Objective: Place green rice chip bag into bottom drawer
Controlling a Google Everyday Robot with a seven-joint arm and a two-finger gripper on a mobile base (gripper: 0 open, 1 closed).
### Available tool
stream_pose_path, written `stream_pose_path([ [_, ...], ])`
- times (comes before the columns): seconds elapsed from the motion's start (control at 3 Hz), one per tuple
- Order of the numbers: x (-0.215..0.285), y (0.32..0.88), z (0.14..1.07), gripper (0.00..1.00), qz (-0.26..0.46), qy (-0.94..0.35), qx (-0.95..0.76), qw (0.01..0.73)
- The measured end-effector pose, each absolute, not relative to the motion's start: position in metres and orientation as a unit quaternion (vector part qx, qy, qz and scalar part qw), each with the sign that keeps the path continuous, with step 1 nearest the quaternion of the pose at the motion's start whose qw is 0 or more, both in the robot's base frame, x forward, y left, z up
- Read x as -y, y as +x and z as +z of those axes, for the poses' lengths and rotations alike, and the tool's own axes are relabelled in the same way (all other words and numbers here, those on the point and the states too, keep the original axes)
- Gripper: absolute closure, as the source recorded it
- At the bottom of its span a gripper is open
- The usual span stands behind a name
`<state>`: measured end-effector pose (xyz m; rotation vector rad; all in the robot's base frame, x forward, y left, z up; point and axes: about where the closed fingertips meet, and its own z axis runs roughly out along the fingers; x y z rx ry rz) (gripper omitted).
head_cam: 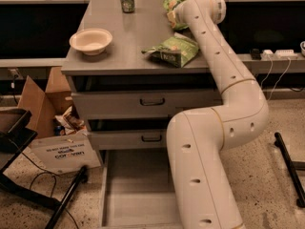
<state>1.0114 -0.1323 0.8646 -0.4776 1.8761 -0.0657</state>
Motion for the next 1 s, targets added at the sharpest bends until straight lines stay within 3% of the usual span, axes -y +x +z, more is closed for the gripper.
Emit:
stream_pose_path([
  [0.33,0.1323,1.0114,0.8646,0.77,-0.028,-0.203,-0.798,0.566],
  [0.67,0.1323,1.0114,0.8646,0.99,-0.028,-0.203,-0.798,0.566],
  [1.0,0.1322,1.0114,0.8646,1.0,-0.028,-0.203,-0.798,0.566],
])
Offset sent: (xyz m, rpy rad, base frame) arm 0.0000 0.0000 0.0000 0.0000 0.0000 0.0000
